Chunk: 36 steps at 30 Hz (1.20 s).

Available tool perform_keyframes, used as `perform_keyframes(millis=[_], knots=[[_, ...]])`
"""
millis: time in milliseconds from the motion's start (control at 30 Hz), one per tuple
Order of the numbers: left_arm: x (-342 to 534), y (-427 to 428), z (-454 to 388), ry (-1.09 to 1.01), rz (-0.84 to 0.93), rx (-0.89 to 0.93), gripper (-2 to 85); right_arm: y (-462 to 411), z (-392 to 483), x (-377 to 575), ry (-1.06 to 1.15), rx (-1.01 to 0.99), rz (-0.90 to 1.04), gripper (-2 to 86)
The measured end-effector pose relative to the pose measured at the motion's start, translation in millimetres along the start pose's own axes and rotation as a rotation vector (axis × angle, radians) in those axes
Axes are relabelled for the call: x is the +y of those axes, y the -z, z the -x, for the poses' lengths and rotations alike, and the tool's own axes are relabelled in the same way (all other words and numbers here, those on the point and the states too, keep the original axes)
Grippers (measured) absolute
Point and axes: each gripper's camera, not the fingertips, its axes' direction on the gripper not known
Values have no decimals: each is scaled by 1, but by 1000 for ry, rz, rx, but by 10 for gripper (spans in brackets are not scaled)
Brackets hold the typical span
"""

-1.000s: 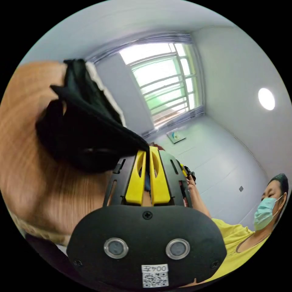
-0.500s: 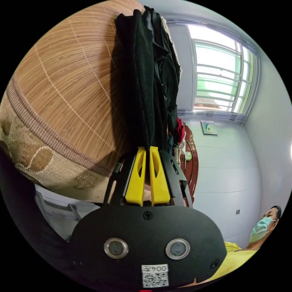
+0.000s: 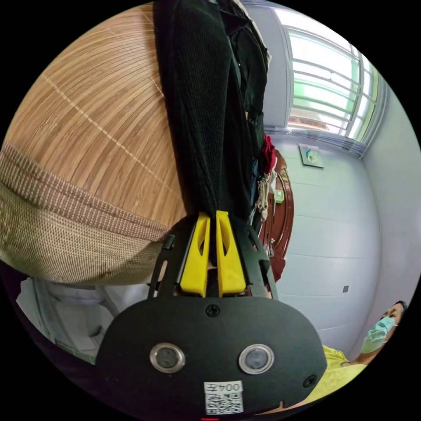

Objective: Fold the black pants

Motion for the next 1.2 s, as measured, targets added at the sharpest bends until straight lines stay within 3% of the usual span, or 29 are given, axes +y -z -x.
perform_keyframes(millis=[133, 200, 300, 433, 600, 833, 1200], knots=[[10, 17, -28, -84, 10, 7, 35, 9, 48, 23, 132, 343, -111, 71], [16, 31, -45, -130, 3, -26, 34, -2, 84, 36, 259, 382, -112, 56], [23, 59, -75, -223, -19, -126, 32, -54, 133, 43, 438, 334, 56, 42], [24, 109, -102, -332, -68, -229, 32, -152, 171, 35, 550, 594, 246, 0], [3, 187, -116, -364, -137, -382, 40, -243, 169, 17, 552, 715, 469, -6], [-107, 311, -118, -269, -256, -496, 92, -289, 166, -4, 599, 695, 647, -7], [-227, 384, -94, -160, -365, -473, 150, -336, 158, -12, 610, 707, 707, -7]])
